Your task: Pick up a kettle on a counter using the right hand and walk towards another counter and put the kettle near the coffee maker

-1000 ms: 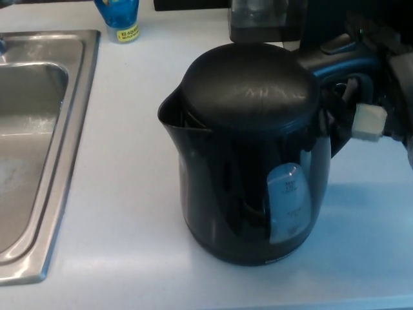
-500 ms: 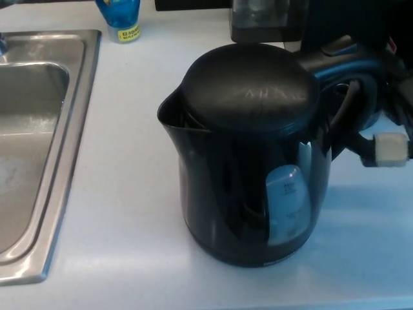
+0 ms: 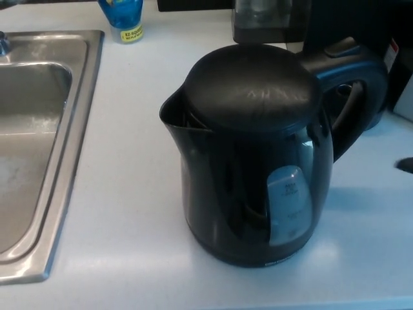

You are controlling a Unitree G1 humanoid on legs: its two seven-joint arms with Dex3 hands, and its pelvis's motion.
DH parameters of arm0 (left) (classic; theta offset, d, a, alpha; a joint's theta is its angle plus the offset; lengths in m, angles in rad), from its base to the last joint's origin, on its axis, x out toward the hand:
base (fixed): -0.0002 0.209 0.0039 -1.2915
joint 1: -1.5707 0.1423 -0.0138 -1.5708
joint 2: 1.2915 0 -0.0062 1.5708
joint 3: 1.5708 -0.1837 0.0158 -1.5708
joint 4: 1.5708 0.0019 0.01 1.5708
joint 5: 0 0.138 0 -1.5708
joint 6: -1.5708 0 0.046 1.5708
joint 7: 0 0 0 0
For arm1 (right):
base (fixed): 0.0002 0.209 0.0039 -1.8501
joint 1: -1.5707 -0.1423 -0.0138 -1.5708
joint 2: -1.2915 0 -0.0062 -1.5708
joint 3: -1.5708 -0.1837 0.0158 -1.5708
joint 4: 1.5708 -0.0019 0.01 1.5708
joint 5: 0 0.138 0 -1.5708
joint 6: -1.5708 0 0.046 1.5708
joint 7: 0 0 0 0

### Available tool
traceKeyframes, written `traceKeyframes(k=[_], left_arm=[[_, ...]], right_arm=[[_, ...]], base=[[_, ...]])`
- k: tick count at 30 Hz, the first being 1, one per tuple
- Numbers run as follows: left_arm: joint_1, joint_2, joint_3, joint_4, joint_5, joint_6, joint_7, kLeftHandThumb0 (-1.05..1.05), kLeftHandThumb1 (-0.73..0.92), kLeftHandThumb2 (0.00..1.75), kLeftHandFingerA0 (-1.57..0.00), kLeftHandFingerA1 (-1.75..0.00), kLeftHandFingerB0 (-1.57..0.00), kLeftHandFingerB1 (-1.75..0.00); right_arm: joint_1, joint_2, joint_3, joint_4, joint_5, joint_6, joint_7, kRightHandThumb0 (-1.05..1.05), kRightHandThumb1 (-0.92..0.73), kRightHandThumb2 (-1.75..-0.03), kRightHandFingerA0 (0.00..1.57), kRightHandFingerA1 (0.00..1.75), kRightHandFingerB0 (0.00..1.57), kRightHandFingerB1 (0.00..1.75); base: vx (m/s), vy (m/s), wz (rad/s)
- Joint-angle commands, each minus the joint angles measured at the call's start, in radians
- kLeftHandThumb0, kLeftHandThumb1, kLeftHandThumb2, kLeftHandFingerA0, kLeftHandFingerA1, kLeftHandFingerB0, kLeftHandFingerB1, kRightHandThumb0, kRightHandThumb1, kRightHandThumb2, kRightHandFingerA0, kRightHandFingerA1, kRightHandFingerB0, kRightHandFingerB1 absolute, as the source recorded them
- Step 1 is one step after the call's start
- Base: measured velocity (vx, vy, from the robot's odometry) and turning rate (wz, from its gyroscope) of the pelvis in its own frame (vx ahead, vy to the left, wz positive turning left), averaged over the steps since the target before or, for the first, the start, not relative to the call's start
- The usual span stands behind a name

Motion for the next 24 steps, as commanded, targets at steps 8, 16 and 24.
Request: traceKeyframes(k=[8, 16, 24], left_arm=[[0.019, -0.009, 0.009, -0.023, -0.024, -0.067, -0.029, -0.09, 0.29, 1.48, -1.09, -1.31, -1.08, -1.15], [0.033, -0.012, -0.01, -0.017, 0.017, -0.092, 0.023, -0.07, 0.22, 1.44, -1.15, -1.27, -1.1, -1.12], [0.012, -0.002, -0.025, -0.013, 0.038, -0.052, 0.057, -0.17, 0.29, 1.19, -1.16, -1.22, -1.08, -1.1]], right_arm=[[0.39, -0.049, -0.528, -0.139, 0.078, -0.012, 0.287, -0.81, -0.38, -0.66, 0.0, 0.0, 0.0, 0.0], [0.811, 0.313, -1.27, -0.145, 0.17, -0.11, 0.478, -0.52, -0.54, -0.67, 0.0, 0.0, 0.04, 0.08], [0.865, 0.62, -1.542, 0.15, 0.174, -0.325, 0.196, -0.19, -0.72, -0.61, 0.56, 0.52, 0.41, 0.38]], base=[[0.0, 0.0, 0.0], [0.0, 0.0, 0.0], [0.0, 0.0, 0.0]])
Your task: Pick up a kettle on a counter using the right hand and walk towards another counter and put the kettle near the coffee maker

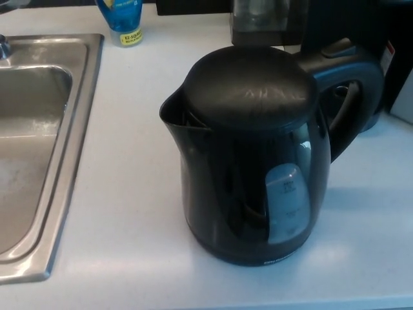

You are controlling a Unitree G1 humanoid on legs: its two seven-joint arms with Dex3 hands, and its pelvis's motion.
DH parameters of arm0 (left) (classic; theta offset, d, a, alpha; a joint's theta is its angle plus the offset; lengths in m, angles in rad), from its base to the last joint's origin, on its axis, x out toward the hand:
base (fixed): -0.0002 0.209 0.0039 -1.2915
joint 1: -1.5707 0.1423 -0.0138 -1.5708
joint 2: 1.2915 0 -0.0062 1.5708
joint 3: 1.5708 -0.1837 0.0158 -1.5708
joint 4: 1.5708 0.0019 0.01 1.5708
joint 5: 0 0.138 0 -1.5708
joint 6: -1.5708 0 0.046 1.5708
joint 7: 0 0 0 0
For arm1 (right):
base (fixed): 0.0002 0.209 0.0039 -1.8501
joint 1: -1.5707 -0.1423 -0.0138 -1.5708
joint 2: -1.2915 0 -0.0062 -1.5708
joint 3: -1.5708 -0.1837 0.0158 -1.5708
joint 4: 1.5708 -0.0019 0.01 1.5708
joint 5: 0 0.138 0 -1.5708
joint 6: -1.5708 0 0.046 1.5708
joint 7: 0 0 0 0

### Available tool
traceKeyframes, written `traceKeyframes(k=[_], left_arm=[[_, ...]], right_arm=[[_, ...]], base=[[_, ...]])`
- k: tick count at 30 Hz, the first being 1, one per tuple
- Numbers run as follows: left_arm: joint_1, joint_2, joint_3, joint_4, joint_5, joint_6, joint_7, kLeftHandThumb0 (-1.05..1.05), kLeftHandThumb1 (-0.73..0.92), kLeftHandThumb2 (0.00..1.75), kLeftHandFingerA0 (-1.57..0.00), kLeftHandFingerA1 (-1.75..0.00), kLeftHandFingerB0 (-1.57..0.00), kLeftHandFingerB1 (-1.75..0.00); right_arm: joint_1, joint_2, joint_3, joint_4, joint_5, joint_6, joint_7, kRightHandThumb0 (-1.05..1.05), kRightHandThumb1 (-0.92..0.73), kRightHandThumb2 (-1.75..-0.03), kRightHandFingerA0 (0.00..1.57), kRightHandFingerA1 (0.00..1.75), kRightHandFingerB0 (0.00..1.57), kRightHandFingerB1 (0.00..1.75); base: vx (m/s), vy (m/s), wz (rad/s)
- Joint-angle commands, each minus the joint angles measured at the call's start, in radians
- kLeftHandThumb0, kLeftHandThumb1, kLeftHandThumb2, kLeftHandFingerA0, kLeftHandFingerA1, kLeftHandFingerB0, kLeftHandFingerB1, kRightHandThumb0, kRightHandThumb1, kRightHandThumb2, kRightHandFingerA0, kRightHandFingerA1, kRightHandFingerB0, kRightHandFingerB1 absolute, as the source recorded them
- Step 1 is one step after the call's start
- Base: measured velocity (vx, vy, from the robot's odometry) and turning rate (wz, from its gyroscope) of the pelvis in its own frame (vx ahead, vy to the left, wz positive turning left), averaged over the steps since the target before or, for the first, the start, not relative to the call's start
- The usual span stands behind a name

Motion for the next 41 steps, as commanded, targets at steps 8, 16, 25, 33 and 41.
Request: traceKeyframes(k=[8, 16, 25, 33, 41], left_arm=[[-0.019, 0.022, -0.007, 0.009, 0.005, -0.051, 0.015, -0.06, 0.17, 1.47, -1.11, -1.29, -1.1, -1.12], [-0.022, 0.02, -0.006, 0.011, 0.003, -0.036, 0.016, -0.01, 0.24, 1.53, -1.05, -1.32, -1.05, -1.17], [-0.018, 0.042, -0.004, -0.012, 0.005, -0.023, 0.027, -0.04, 0.26, 1.51, -1.05, -1.3, -1.04, -1.14], [-0.107, 0.084, 0.027, 0.089, -0.023, 0.107, 0.041, 0.11, 0.32, 1.31, -1.01, -1.25, -0.98, -1.01], [-0.099, 0.052, 0.023, 0.058, -0.018, 0.103, 0.094, -0.07, 0.32, 1.39, -1.01, -1.31, -0.99, -1.07]], right_arm=[[0.025, 0.556, -0.616, 0.83, 0.079, -0.661, -0.399, -0.1, -0.65, -0.63, 0.88, 0.48, 0.75, 0.46], [-0.003, 0.749, -0.562, 0.912, -0.025, -0.819, -0.623, -0.07, -0.68, -0.76, 0.55, 0.68, 0.57, 0.68], [-0.035, 0.767, -0.471, 1.083, -0.054, -0.938, -0.665, -0.1, -0.66, -0.72, 0.77, 0.94, 0.75, 0.74], [-0.146, 0.729, -0.266, 1.328, -0.109, -0.806, -0.741, -0.27, -0.7, -0.6, 0.89, 0.96, 0.61, 0.79], [-0.027, 0.756, 0.058, 1.46, -0.349, -0.866, -0.777, -0.3, -0.64, -0.59, 1.07, 0.78, 0.79, 0.62]], base=[[0.0, 0.0, 0.0], [0.0, 0.0, 0.0], [0.0, 0.0, 0.0], [0.0, 0.0, 0.0], [0.0, 0.0, 0.0]])
